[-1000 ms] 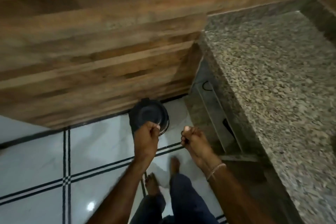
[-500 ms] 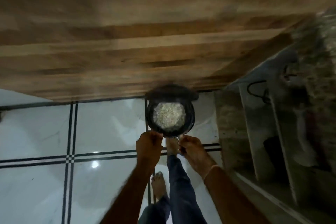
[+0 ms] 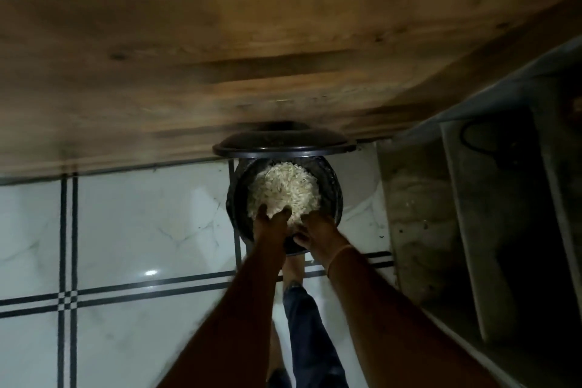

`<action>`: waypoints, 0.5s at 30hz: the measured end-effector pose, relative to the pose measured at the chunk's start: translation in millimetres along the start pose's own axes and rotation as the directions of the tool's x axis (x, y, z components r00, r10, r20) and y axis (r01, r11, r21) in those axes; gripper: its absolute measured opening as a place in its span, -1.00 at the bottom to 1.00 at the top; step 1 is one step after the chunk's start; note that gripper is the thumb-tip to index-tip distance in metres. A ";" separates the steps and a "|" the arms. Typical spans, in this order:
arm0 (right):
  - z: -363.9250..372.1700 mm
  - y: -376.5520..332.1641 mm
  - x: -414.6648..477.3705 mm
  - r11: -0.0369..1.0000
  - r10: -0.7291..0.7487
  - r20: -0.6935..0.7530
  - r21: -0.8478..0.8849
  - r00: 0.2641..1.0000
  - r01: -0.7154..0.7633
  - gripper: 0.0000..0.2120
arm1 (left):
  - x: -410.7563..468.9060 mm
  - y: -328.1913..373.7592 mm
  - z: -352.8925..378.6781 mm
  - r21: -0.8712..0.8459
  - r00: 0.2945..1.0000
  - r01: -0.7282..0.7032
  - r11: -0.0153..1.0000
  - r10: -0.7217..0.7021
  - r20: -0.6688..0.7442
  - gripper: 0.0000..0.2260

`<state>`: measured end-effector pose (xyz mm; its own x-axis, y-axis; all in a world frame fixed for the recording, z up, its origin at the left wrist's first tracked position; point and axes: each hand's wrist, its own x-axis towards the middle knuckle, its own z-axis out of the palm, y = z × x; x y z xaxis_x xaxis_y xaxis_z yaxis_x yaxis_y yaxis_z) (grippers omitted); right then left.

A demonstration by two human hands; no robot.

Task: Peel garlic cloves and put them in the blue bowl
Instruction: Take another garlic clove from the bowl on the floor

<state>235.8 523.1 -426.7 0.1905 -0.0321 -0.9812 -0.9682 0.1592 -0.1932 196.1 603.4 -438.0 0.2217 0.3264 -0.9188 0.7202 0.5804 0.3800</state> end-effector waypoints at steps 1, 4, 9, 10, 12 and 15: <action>4.5 1.9 -6.7 0.983 0.048 0.050 0.174 0.998 -0.056 -0.85 | -2.5 -3.7 6.1 0.030 0.999 -0.012 0.999 0.011 0.032 -0.40; 13.1 -9.3 -51.2 0.961 -0.023 0.100 0.276 0.995 -0.006 -0.57 | -33.0 2.7 7.7 0.272 0.991 -0.063 0.960 0.027 0.132 -0.41; -33.0 -18.1 -183.8 0.974 -0.194 0.253 0.167 0.948 0.155 -0.63 | -127.0 29.2 -10.4 0.609 0.973 -0.227 0.760 0.202 0.111 -0.39; -49.9 -16.9 -214.7 0.961 -0.266 0.215 0.131 0.940 0.242 -0.70 | -161.8 35.1 -11.7 0.658 0.949 -0.305 0.688 0.273 0.156 -0.45; -82.6 -7.2 -263.9 0.906 -0.423 0.140 0.030 0.895 0.423 -0.78 | -229.8 38.0 -13.7 0.708 0.872 -0.471 0.525 0.396 0.287 -0.53; -136.2 19.2 -326.1 0.706 -0.693 0.008 -0.199 0.721 0.680 -0.81 | -331.3 25.8 -18.9 0.682 0.680 -0.692 0.237 0.530 0.506 -0.63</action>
<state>133.0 402.3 -110.3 0.8094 -0.1256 -0.5737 -0.5859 -0.1062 -0.8034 128.8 524.3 -121.8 0.8654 0.1522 -0.4774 0.4654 -0.5972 0.6533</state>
